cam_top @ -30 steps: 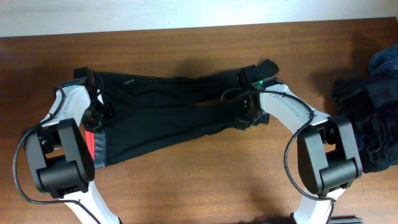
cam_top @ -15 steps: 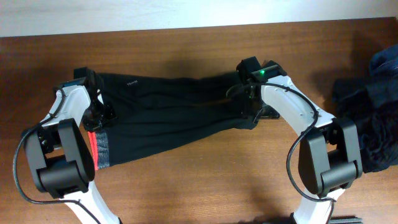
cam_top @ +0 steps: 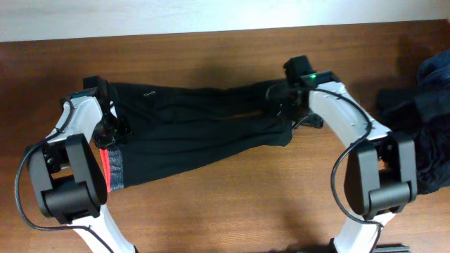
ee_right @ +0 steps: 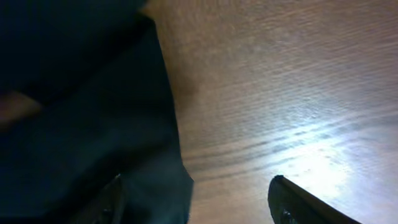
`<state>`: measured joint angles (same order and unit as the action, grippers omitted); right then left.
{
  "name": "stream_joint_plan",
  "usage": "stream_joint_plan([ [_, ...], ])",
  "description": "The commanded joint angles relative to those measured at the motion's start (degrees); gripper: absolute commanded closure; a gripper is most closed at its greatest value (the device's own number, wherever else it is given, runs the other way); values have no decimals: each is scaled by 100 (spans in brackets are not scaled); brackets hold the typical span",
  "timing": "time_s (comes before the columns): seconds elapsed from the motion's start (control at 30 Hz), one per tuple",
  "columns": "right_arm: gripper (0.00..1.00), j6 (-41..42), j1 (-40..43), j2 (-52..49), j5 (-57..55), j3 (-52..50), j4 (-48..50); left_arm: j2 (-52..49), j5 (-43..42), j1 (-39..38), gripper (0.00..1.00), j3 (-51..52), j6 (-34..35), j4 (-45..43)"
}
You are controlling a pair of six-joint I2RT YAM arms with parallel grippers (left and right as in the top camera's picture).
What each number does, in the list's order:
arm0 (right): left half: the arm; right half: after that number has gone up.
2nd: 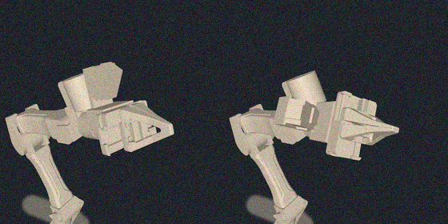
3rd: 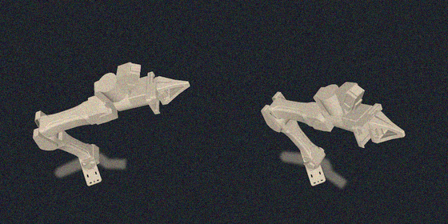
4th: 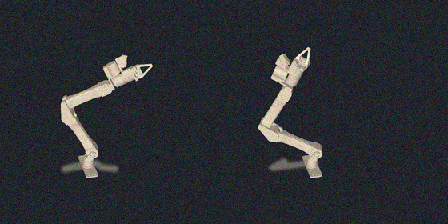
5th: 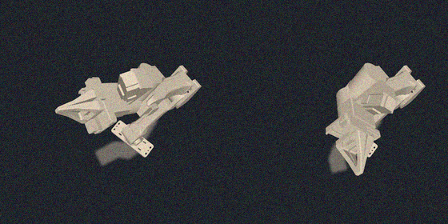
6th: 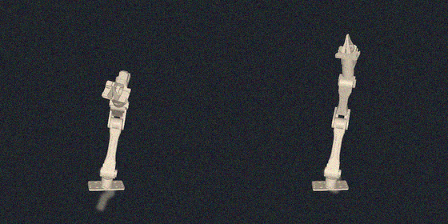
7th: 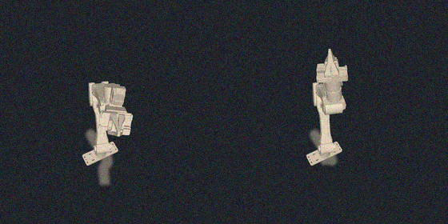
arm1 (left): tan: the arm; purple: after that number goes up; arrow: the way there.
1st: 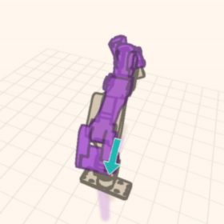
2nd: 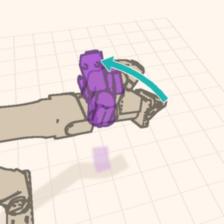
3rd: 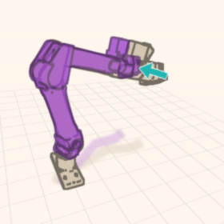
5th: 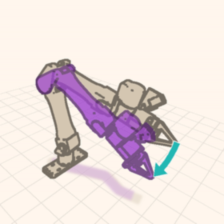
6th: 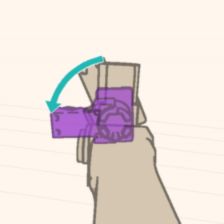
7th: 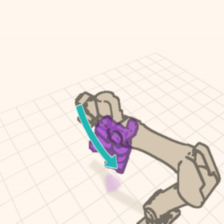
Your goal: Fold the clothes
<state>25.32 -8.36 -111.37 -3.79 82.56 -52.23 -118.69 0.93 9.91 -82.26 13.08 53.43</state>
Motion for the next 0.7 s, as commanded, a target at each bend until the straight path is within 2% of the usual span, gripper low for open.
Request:
stream_joint_plan([
  [0.0,25,39,240,129,1086,63,105,101,98,-2,96,37,33,17],
  [0.13,28,-109,310,129,1451,-31,197,101,98,-2,95,37,33,20],
  [0.37,28,-267,321,129,1456,-323,330,101,98,-2,95,37,33,39],
  [0.67,28,-691,326,129,1965,-796,1069,101,98,-2,95,37,33,61],
])
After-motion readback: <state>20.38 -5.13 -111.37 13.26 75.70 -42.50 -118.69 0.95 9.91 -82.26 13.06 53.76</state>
